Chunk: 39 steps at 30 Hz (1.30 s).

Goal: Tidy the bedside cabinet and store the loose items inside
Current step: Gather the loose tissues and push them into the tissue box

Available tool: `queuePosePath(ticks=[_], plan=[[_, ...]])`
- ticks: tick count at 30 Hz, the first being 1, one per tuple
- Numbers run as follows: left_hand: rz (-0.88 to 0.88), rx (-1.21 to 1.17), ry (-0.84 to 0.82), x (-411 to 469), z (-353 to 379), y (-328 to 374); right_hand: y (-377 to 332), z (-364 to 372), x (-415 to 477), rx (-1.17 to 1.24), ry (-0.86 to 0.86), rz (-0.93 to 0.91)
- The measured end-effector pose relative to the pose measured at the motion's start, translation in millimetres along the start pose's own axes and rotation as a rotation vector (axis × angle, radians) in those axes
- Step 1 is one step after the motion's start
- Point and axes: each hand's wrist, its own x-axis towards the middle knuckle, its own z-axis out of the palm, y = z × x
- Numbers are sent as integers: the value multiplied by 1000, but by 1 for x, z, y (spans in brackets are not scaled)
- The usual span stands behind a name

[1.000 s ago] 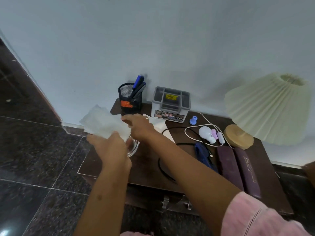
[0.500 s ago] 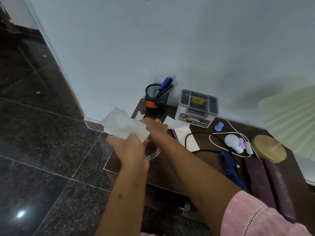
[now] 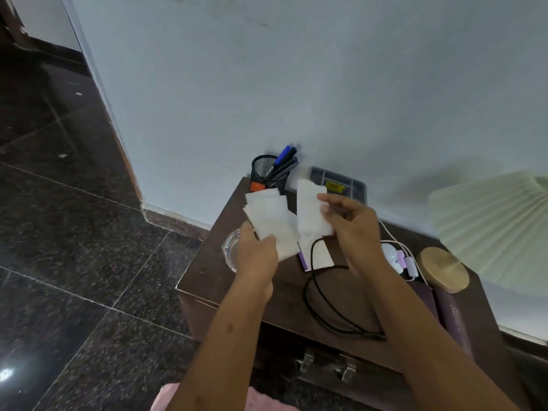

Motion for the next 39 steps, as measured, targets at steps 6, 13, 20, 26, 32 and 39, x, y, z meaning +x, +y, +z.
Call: queuePosePath(ticks=[6, 13, 20, 26, 32, 39], plan=[[-132, -44, -223, -19, 17, -7, -15, -30, -45, 246, -112, 47], [-185, -82, -362, -30, 28, -9, -9, -39, -62, 352, -154, 224], [-216, -146, -308, -30, 32, -11, -1, -37, -58, -84, 3, 37], [-201, -179, -334, -31, 32, -12, 5, -30, -56, -265, -40, -69], [-165, -103, -403, -33, 34, -17, 9, -20, -62, -263, -143, 16], [-129, -93, -383, -28, 34, -20, 3, -23, -63, -128, -157, 140]])
